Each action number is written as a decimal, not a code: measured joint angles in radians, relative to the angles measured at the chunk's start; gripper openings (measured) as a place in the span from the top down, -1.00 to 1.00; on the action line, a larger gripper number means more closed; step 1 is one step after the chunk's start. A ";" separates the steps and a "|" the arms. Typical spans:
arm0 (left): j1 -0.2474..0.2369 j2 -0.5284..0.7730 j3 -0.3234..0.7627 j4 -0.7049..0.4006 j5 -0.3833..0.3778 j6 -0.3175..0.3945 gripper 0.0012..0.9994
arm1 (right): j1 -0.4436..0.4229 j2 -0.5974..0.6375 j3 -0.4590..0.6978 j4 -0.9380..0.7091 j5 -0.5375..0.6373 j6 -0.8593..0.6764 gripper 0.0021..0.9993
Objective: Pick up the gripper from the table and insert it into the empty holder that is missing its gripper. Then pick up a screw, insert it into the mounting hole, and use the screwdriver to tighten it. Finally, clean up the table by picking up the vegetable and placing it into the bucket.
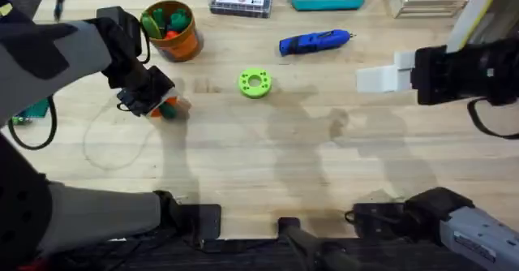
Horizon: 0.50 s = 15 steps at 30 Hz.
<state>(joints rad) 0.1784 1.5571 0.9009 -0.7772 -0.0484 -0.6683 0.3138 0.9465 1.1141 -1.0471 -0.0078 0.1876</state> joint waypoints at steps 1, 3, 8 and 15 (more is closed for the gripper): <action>0.000 0.000 0.000 0.002 0.001 0.001 0.91 | 0.000 0.000 0.000 -0.001 0.000 0.000 -0.99; 0.000 0.000 0.001 0.003 0.002 0.001 0.95 | 0.000 0.000 0.000 0.000 0.000 0.000 -0.99; -0.003 0.021 0.118 -0.111 0.115 0.092 0.94 | 0.000 0.000 0.000 0.000 0.000 0.000 -0.99; -0.032 0.025 0.434 -0.242 0.177 0.282 0.94 | 0.000 0.000 0.000 0.000 0.000 0.000 -0.99</action>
<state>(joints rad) 0.1469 1.5826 1.3344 -1.0188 0.1285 -0.3859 0.3138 0.9463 1.1141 -1.0473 -0.0078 0.1875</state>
